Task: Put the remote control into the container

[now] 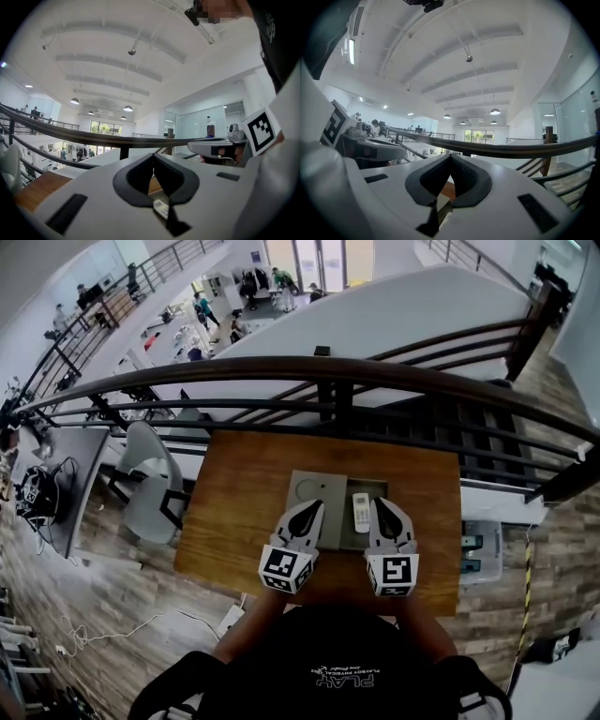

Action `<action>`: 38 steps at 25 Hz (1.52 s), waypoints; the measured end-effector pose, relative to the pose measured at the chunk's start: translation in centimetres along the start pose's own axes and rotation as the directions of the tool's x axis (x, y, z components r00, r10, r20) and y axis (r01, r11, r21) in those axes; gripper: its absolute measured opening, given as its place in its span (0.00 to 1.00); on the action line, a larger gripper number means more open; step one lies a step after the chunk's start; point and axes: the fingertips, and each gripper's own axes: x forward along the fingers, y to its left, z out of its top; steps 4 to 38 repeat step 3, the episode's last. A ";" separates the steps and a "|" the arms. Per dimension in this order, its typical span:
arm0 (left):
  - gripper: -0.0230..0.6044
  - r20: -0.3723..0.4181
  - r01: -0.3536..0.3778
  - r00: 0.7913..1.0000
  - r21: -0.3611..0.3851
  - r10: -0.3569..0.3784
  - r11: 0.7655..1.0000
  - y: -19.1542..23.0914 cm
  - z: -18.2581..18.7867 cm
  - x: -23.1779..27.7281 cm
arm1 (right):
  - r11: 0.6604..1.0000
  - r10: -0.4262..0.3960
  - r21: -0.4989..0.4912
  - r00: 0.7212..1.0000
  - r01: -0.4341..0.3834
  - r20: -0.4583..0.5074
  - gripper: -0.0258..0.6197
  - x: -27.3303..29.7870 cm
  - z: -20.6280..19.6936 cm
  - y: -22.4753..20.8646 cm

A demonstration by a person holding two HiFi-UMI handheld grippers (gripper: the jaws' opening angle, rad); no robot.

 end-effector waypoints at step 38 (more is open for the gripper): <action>0.05 0.000 0.001 1.000 -0.003 -0.001 1.000 -0.2 -0.1 -0.1 | 1.000 -0.003 -0.020 1.000 0.003 0.005 0.08 -0.2 0.1 0.1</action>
